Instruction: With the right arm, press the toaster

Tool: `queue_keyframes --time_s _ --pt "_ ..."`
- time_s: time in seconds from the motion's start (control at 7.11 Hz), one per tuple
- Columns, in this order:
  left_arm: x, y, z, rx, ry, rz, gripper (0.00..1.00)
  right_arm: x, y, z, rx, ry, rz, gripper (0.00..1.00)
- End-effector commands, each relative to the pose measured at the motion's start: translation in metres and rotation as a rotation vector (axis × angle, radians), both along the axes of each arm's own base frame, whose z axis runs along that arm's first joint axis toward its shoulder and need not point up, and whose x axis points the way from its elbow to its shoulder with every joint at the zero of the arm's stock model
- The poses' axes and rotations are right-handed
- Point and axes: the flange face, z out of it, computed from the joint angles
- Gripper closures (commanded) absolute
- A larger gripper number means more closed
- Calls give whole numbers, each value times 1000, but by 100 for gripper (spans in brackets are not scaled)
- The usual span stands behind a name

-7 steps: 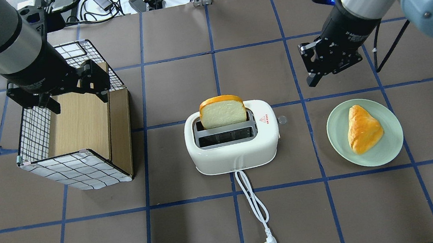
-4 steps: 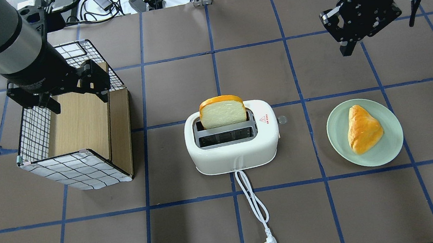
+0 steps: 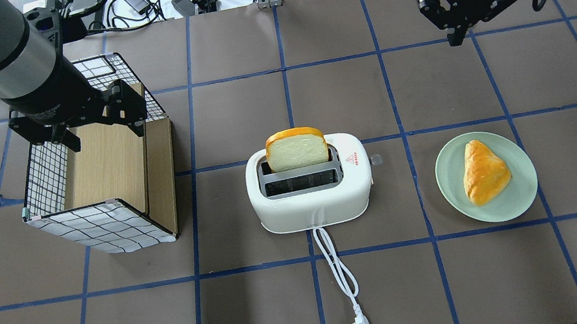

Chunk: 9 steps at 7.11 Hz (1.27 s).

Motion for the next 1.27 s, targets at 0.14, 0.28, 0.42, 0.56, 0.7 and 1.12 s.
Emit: queue_keyframes --time_s 0.14,0.28,0.42,0.56,0.7,1.12 --pt "0 0 0 0 0 0 0 6 -5 -3 -32 -11 9 9" --pt "0 0 0 0 0 0 0 7 -4 -3 -30 -12 14 0" --pt "0 0 0 0 0 0 0 7 -3 -2 -30 -12 14 0" --pt "0 0 0 0 0 0 0 7 -3 -2 -30 -12 15 0" --pt "0 0 0 0 0 0 0 7 -3 -2 -30 -12 15 0" --pt "0 0 0 0 0 0 0 7 -2 -2 -30 -12 15 0"
